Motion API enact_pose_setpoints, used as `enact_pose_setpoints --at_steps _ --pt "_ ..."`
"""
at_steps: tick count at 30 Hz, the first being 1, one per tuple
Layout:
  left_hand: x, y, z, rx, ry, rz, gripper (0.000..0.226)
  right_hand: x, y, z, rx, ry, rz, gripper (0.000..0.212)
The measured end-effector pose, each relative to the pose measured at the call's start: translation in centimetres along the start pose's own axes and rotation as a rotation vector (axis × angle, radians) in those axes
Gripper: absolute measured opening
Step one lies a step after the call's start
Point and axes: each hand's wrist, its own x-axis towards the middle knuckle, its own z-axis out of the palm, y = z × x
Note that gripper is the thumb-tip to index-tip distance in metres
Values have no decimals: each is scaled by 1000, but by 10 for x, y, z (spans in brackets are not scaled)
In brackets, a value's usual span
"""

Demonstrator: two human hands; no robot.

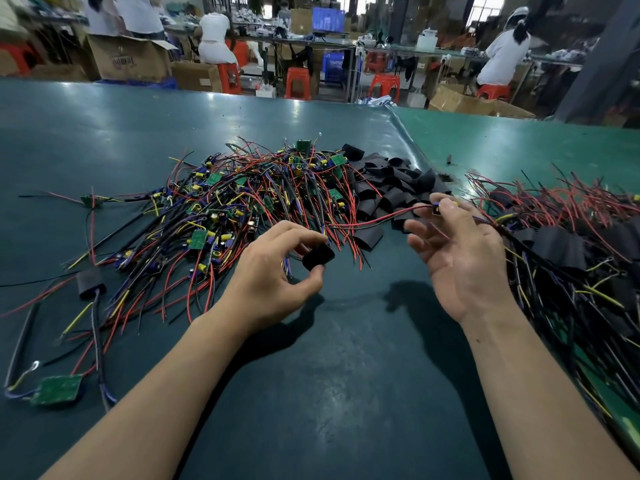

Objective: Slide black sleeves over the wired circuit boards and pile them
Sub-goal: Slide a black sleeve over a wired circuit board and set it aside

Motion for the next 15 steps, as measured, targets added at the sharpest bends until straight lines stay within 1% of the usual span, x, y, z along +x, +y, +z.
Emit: enact_pose_setpoints --at_steps 5,11,15 --pt "-1 0 0 -5 6 12 39 1 4 0 45 -17 -25 14" --pt "-1 2 0 -47 -26 50 44 4 7 1 35 46 -91 21" --pt "-1 4 3 -53 -59 77 45 5 10 -1 -19 71 -118 21"
